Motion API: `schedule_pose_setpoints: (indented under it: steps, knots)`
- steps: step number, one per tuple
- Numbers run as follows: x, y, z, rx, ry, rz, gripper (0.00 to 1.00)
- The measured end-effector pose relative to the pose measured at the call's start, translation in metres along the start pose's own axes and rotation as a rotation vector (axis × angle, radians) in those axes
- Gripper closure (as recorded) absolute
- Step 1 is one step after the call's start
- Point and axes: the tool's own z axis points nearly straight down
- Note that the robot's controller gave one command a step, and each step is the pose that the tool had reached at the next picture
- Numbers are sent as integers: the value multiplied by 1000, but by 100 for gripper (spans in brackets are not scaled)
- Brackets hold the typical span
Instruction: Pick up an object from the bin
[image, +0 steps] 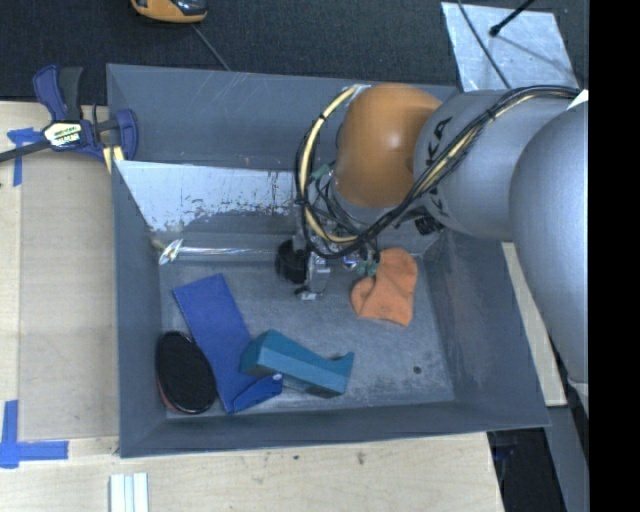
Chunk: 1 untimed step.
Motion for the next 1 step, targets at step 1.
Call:
schedule_pose_setpoints:
  steps: [1]
  knots:
    - [1, -2, 16, 0, 8, 25, 100]
